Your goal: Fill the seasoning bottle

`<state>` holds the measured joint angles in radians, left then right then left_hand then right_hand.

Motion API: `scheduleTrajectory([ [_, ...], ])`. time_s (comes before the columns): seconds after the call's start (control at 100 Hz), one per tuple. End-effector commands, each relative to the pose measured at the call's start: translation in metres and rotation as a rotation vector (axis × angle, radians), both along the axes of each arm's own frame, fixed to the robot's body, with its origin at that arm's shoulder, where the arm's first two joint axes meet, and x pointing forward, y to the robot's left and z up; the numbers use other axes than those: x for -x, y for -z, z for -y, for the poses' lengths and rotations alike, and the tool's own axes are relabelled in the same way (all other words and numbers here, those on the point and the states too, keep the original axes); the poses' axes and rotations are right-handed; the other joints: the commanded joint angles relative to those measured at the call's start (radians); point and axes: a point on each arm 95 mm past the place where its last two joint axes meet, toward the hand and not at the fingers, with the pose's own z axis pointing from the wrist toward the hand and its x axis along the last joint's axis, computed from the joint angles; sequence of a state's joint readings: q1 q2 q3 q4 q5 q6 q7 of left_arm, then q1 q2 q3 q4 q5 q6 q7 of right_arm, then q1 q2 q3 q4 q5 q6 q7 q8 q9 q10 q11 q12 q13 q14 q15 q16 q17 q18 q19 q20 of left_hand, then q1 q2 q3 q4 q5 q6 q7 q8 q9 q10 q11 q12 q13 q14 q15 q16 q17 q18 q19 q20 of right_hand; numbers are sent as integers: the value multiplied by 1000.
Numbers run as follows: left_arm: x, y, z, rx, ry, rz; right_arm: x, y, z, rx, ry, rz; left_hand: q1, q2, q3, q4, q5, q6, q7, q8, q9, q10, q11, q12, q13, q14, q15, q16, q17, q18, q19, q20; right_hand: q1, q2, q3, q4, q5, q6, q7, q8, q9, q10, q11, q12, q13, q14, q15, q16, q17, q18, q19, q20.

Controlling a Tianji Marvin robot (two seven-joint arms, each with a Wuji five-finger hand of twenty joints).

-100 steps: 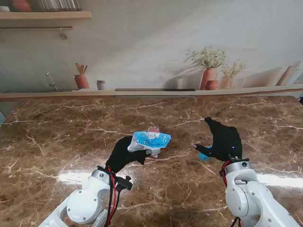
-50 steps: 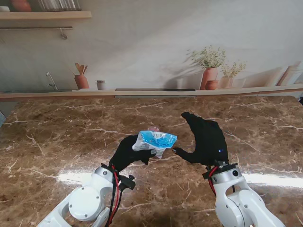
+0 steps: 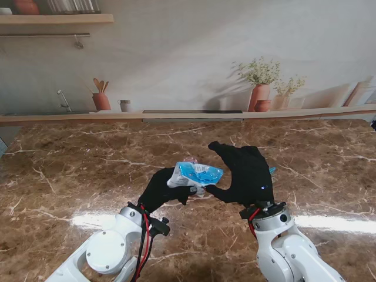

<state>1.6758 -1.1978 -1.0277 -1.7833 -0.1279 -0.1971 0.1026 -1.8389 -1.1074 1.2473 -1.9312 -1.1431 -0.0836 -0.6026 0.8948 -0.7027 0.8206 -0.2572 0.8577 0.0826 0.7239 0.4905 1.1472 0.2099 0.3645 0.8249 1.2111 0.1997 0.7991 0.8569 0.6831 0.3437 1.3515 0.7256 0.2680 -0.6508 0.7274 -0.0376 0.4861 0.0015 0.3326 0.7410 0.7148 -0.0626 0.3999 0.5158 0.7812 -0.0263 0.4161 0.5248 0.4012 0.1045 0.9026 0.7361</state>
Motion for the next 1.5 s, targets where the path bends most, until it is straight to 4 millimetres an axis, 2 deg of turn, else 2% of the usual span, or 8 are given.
scheduleTrajectory([
  [0.0,1,-1,2,1,9,-1,-1,3,-3,-21,-16,-19,137,157,112,32,73,-127,226,44,34,-65,80,7,26,-26,23,9,12,8,20,20,55,-16,-29,-2,37,-38,22,20,38,-39,17,24,46,-33,30,27,22,-10,45,24],
  [0.11,1,1,2,0,14,-8,-3,2,-6,-56,-38,-15,136,158,112,31,73,-129,227,44,32,-63,79,6,26,-26,23,9,12,8,20,21,169,58,-99,10,127,-124,72,39,140,-70,43,49,123,-51,82,57,79,-17,124,20],
  [0.15,1,1,2,-3,16,-11,-3,2,-7,-83,-47,-13,136,158,112,31,73,-129,227,43,32,-63,79,6,26,-26,23,9,11,8,19,21,122,49,177,-9,172,-162,105,47,189,-81,55,64,158,-55,109,73,100,-19,164,10],
  [0.27,1,2,1,-11,24,-19,-3,-1,-10,-186,-74,-31,134,163,109,31,71,-129,226,42,31,-62,79,5,22,-21,22,9,4,9,19,22,164,2,441,-233,262,-301,477,-158,382,-95,93,212,287,-48,259,137,196,-17,323,17],
  [0.51,1,4,0,-22,30,-28,0,-9,-9,-341,-126,-141,122,185,89,29,52,-132,214,34,20,-62,81,5,2,2,21,14,-28,20,23,31,248,21,462,-224,392,-309,594,-131,527,-75,223,341,385,-23,551,241,296,-11,567,38],
  [0.89,0,6,-3,-32,33,-20,0,-14,-12,-641,-135,-376,125,307,-78,53,-30,-204,157,13,-48,-97,147,79,-112,58,68,102,-189,46,13,128,253,-286,837,-155,597,-334,654,16,722,-5,413,350,535,15,911,340,537,30,850,-29],
  [1.22,-3,5,-9,-64,7,-26,-4,-15,-1,-737,-122,-460,115,360,-45,73,-7,-229,306,350,-30,-133,339,248,-122,83,190,166,-212,62,36,188,105,-119,604,-147,518,-157,678,-261,729,20,387,240,532,61,852,281,527,31,832,-49],
  [1.49,-9,2,-20,-84,-8,-49,-9,-16,5,-756,-105,-450,93,303,51,64,22,-200,319,393,8,-134,334,229,-83,103,191,145,-169,88,51,187,108,-8,446,-192,561,-137,682,-134,730,6,428,245,533,54,878,288,532,46,837,-31],
])
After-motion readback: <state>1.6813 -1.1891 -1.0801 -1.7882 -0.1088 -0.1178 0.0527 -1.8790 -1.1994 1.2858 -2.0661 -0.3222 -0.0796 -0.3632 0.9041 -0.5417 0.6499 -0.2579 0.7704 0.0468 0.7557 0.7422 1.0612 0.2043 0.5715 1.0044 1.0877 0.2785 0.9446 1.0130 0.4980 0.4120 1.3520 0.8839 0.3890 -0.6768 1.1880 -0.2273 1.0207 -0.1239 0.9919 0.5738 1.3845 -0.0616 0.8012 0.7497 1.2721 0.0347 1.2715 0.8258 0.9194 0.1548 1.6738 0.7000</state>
